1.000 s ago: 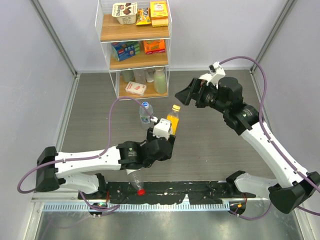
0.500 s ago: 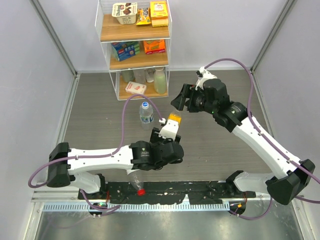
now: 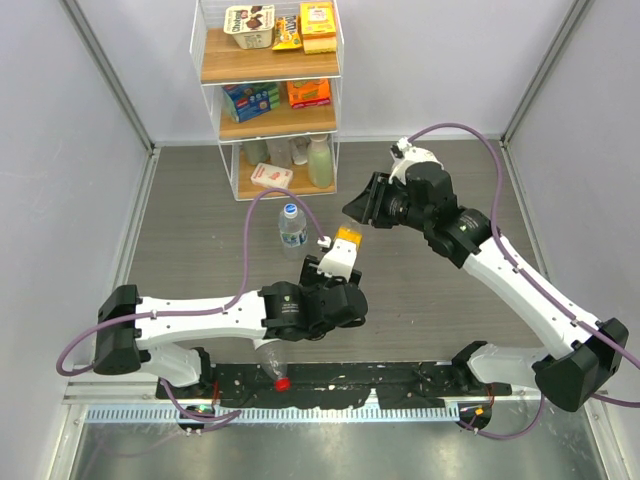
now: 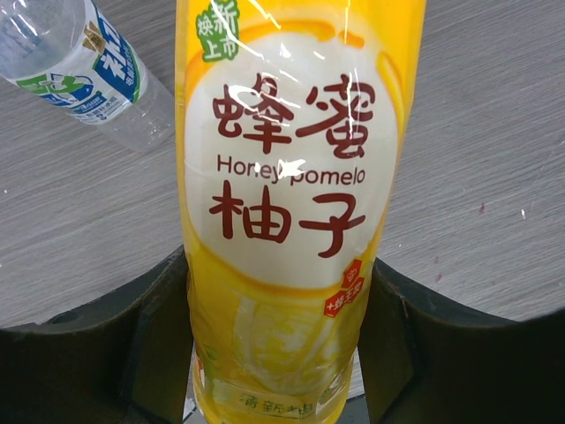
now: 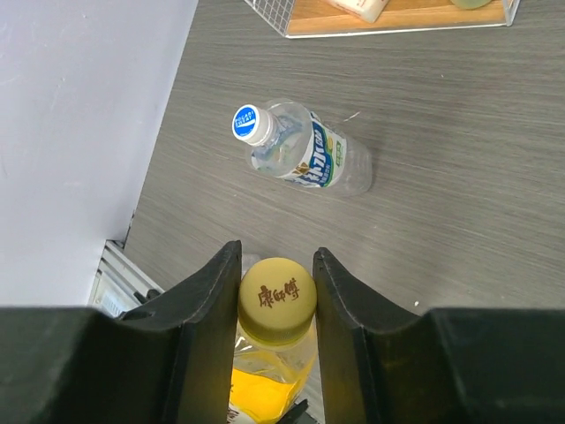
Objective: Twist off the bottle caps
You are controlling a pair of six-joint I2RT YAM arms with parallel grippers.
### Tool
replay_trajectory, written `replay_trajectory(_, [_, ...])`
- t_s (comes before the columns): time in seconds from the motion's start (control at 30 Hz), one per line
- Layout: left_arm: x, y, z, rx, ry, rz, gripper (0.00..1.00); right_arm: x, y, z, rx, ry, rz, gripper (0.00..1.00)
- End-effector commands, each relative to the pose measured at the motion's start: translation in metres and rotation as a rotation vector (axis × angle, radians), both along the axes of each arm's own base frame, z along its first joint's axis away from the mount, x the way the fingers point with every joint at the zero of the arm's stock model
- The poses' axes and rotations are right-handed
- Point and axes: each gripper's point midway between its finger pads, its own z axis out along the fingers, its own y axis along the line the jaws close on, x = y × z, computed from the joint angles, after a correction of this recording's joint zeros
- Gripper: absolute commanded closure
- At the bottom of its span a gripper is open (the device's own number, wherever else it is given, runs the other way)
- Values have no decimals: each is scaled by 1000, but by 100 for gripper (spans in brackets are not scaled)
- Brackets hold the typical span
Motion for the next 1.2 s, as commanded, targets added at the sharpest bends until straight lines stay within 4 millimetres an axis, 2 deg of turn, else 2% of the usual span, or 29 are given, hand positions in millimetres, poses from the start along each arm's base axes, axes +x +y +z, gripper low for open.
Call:
replay_trajectory(0.0, [5,-3,20,-59,-45,24,100,-3,6,23,83,-48,11,65])
replay_trajectory(0.1, [5,-1,18,-55,-46,25,100,-3,5,26,87,-63,9,73])
replay_trajectory(0.27, [2,-2,15,-53,-32,14,100,-7,5,29,95,-87,27,98])
replay_trajectory(0.33, [0,-2,14,-59,-25,7,100,-8,4,33,108,-124,42,98])
replay_trajectory(0.47, [-11,-9,19,-118,15,-65,100,-21,-1,58,170,-254,87,98])
replay_trajectory(0.67, [-28,-19,26,-228,58,-180,100,-30,-1,70,225,-316,215,98])
replay_trajectory(0.73, [-37,-24,28,-264,84,-235,100,-34,-1,80,279,-368,263,98])
replay_trajectory(1.17, [-84,-57,33,-417,173,-556,100,-86,6,109,488,-489,568,98])
